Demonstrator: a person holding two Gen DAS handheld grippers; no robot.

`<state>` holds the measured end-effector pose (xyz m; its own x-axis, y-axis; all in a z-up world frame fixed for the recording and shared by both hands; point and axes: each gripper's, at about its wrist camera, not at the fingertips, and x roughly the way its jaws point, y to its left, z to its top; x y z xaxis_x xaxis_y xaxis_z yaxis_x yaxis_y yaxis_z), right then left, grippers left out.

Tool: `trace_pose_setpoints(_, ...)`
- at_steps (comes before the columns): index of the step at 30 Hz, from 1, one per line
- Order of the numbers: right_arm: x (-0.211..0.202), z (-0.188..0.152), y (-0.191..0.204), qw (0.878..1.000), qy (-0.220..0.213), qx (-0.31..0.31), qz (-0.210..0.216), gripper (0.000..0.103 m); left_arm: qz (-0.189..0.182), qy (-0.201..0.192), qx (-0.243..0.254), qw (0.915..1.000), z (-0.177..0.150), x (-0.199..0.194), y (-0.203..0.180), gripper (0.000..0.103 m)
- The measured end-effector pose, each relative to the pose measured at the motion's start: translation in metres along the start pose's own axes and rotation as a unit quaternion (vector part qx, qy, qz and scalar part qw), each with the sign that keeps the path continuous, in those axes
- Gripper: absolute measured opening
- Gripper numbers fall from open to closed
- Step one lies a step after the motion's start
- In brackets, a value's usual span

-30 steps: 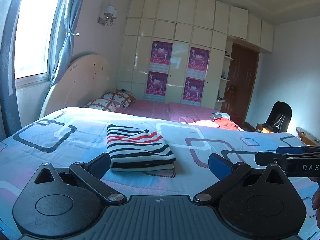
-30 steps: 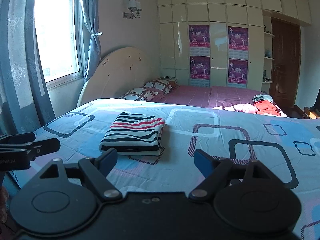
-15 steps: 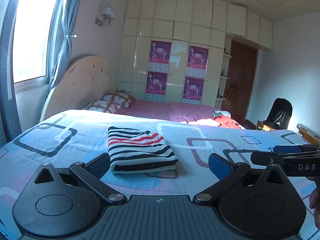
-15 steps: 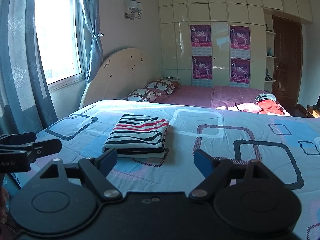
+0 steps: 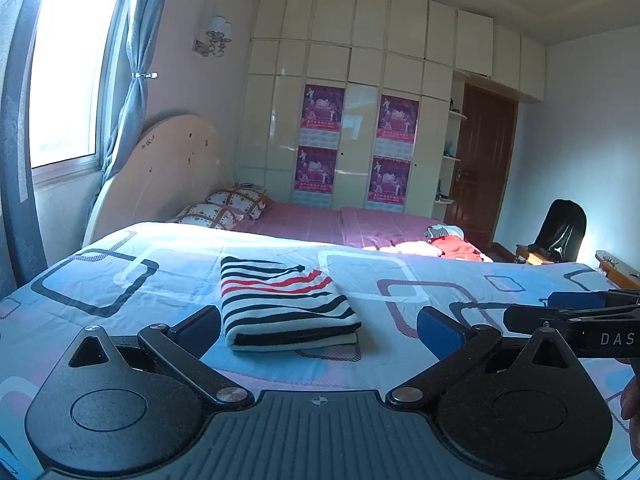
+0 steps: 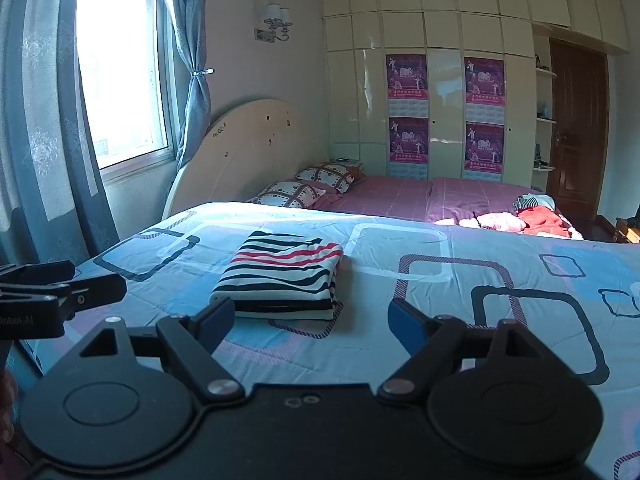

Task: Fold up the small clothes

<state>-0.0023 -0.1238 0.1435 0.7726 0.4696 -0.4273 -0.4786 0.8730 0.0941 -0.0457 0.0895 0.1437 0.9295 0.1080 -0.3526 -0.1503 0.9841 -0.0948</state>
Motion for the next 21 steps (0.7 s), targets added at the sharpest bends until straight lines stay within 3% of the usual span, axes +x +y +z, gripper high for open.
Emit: trace_pose_setpoints(21,0.0014,0.002,0.0054,1.0,-0.002,-0.004,0.0,0.083,0.0,-0.003,0.002,1.0,0.0048,-0.001,0.0005,0.103)
